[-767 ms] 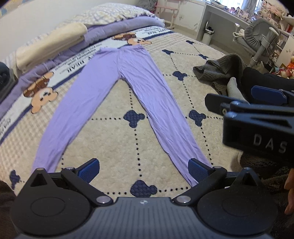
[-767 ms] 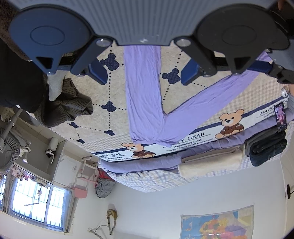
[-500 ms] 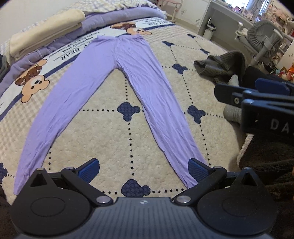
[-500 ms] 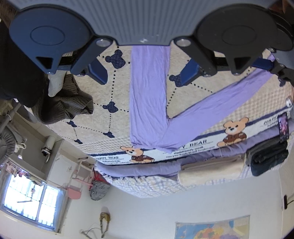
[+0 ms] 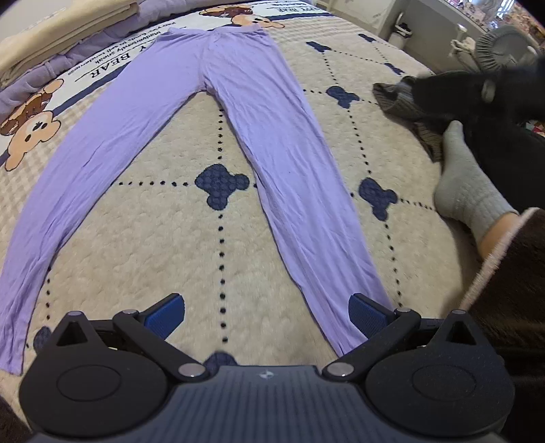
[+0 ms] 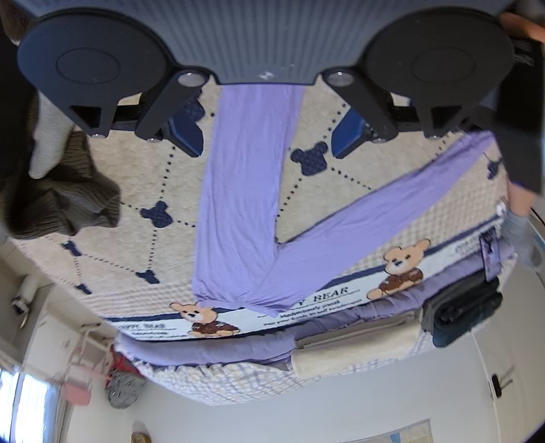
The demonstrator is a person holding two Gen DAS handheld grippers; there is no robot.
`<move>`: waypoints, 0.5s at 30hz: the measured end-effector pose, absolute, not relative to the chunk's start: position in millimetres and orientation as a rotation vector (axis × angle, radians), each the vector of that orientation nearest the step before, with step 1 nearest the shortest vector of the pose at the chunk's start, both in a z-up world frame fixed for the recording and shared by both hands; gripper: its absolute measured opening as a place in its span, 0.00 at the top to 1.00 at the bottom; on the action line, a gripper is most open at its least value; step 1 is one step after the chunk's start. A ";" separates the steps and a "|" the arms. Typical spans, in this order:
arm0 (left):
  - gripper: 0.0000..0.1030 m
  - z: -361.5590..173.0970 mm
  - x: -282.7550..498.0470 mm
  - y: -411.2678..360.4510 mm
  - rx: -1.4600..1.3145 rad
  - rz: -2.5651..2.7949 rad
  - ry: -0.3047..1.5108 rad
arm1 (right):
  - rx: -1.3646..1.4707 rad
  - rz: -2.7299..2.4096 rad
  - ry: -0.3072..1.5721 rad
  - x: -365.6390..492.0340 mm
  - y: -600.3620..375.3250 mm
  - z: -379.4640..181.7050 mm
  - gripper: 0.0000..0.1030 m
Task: Fold clothes
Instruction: 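Move both grippers down toward the hems of the lavender pant legs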
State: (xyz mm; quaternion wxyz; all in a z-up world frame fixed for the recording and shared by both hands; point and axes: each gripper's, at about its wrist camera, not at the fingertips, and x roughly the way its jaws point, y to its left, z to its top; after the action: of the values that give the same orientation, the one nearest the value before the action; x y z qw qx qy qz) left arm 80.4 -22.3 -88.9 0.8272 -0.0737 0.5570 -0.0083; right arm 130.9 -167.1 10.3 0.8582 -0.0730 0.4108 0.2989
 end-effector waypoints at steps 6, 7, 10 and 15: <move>0.05 -106.5 95.8 -24.8 -0.241 -0.037 1.205 | -0.136 0.676 0.957 177.3 -168.2 -9.9 0.31; 0.08 -113.4 100.4 -25.8 -0.242 -0.038 1.218 | -0.120 0.682 0.989 186.2 -170.9 -16.7 0.33; 0.10 -125.9 104.7 -28.9 -0.248 -0.028 1.245 | -0.122 0.686 1.040 200.4 -172.1 -38.0 0.34; 0.16 -137.6 110.0 -34.9 -0.287 -0.049 1.263 | -0.114 0.693 1.129 214.2 -175.2 -72.5 0.35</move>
State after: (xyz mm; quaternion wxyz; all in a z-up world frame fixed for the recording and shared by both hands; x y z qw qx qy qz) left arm 110.0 -34.9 -137.6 0.7971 -0.1338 0.5883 -0.0227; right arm 214.2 -175.2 -72.5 0.7870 -0.0530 0.5237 0.3216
